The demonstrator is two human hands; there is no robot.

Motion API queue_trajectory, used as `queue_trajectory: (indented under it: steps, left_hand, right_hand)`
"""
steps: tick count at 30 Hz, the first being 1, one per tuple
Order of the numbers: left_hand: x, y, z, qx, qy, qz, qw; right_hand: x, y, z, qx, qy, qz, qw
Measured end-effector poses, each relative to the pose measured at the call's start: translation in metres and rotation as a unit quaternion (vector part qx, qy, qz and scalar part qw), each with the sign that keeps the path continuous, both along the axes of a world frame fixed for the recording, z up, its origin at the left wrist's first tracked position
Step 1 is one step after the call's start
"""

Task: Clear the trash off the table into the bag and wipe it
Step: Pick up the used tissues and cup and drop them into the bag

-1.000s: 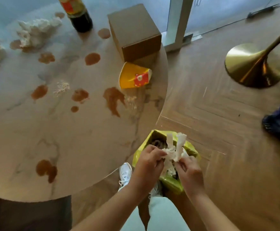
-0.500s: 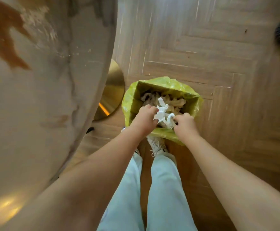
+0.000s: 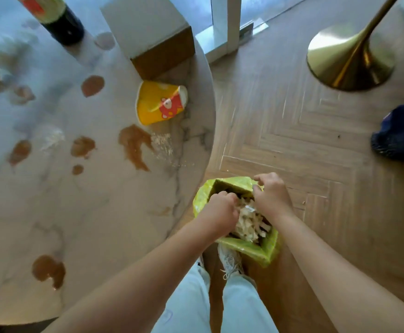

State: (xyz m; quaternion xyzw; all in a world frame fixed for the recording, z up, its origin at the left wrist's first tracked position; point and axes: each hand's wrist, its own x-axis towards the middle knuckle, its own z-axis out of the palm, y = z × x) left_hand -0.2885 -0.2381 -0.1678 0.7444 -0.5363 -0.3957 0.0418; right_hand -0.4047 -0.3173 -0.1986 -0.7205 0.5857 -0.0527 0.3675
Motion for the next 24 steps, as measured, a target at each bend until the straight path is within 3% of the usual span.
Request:
queue_trajectory:
  steps: [6,13,18,24]
  left_hand:
    - [0.011,0.003,0.078,-0.142,0.033,0.058,0.988]
    - [0.068,0.011,0.122,-0.322,-0.026,0.187,0.928]
    - [0.111,0.012,0.129,-0.347,-0.12,0.219,0.904]
    - [0.147,0.022,0.126,-0.329,-0.14,0.231,0.905]
  right_hand:
    - [0.043,-0.034,0.084,-0.172,-0.09,0.028,0.981]
    - [0.126,-0.043,0.137,-0.295,-0.164,0.154,0.929]
    - [0.173,-0.052,0.141,-0.226,-0.054,0.282,0.931]
    - [0.193,-0.061,0.134,-0.285,0.082,0.386,0.874]
